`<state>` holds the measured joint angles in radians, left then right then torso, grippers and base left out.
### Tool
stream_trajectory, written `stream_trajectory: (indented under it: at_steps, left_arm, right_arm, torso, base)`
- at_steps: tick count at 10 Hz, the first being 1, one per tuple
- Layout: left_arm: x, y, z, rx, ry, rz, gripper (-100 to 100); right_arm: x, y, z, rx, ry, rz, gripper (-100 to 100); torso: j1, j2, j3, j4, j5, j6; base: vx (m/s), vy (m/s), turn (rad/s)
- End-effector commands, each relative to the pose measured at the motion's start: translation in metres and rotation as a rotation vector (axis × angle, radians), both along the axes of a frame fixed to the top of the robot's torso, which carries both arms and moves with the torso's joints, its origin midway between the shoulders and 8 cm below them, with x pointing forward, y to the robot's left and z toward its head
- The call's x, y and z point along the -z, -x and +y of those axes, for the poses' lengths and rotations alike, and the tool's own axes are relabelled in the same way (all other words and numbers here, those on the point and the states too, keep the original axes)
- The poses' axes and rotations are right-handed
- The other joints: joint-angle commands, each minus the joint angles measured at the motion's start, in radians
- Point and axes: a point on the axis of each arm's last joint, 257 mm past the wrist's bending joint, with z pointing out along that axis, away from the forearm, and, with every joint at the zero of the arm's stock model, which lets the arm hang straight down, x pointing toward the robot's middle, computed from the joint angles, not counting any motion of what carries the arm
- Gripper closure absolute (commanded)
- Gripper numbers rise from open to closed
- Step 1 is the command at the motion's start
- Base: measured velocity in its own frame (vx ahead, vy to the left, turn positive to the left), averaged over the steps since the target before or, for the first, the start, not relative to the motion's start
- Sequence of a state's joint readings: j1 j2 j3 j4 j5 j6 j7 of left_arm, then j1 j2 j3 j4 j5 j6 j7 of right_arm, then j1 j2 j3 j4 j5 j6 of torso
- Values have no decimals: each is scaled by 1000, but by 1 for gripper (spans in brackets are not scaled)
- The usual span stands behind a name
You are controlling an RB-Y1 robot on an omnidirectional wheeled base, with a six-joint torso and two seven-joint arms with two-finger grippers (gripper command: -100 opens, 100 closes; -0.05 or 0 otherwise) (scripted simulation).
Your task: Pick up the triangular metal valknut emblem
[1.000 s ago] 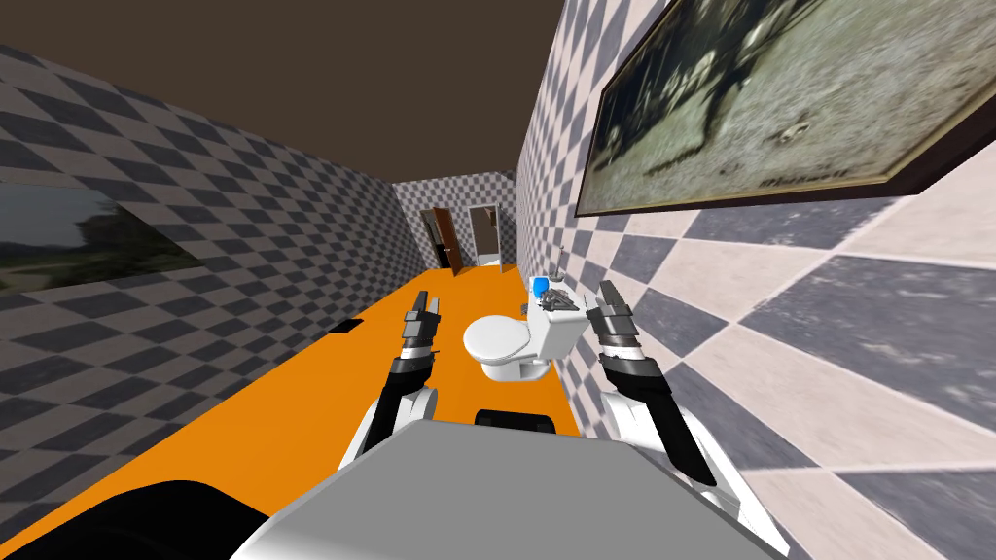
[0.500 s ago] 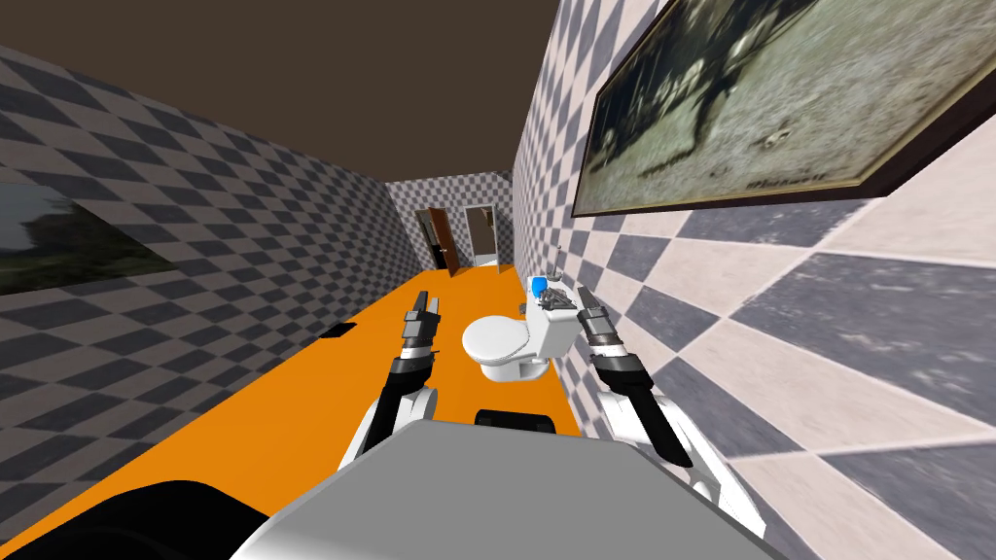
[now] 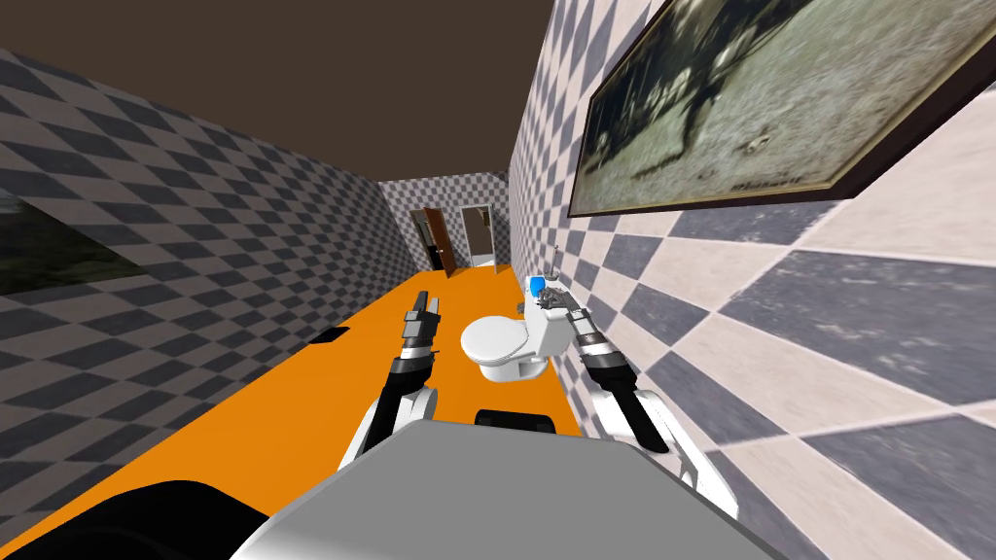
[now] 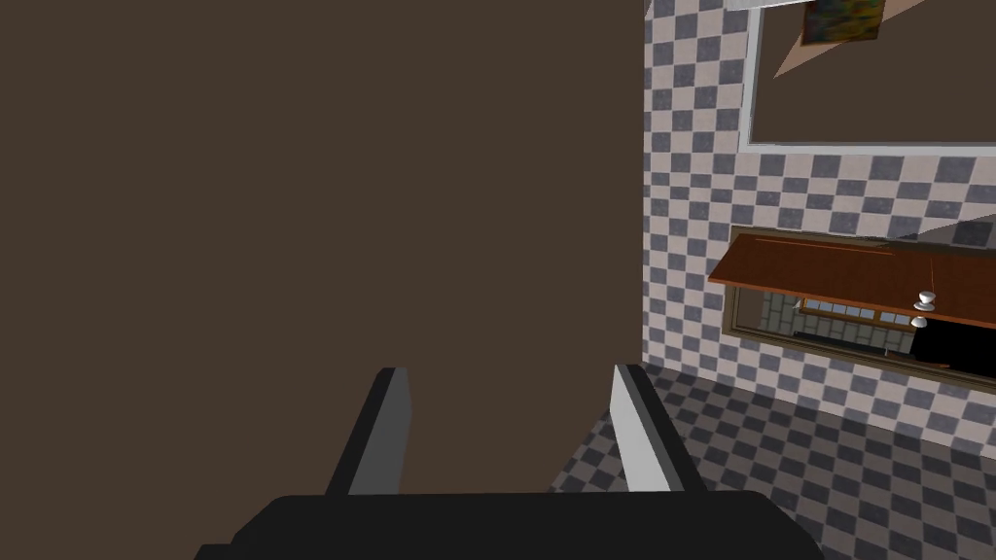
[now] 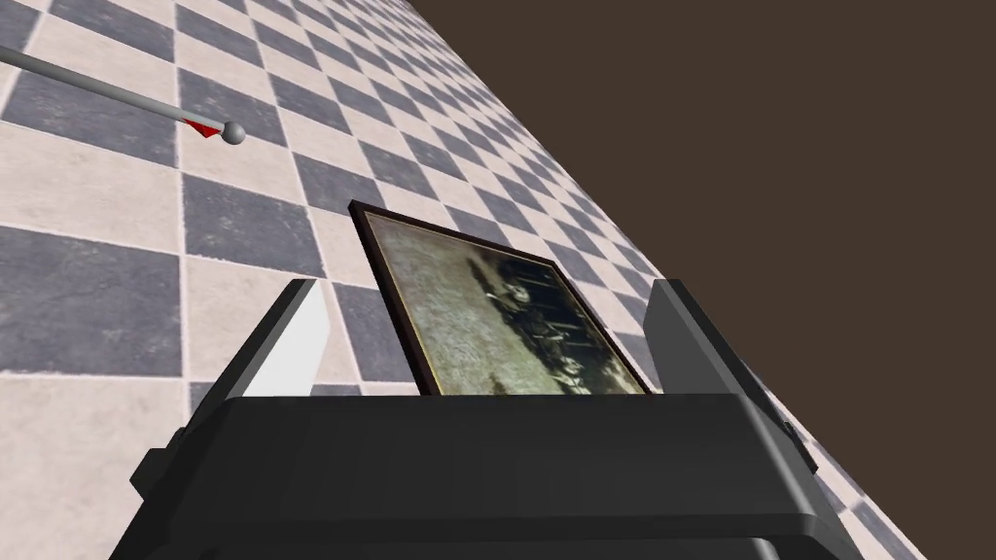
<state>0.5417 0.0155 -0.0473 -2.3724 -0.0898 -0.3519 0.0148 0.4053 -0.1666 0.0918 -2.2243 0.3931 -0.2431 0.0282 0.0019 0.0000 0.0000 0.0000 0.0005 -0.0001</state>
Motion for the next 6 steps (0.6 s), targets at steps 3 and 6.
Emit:
stream_trajectory:
  at_steps: [3,6]
  left_arm:
    - [0,0,0,0,0,0,0]
    - [0,0,0,0,0,0,0]
  right_arm:
    - [28,-12,15,23,142,50,-100]
    - [42,-17,23,42,246,68,-100]
  torso:
    - [0,0,0,0,0,0]
    - [1,0,0,0,0,0]
  base:
    - [-3,34,-76]
    - [-4,34,-69]
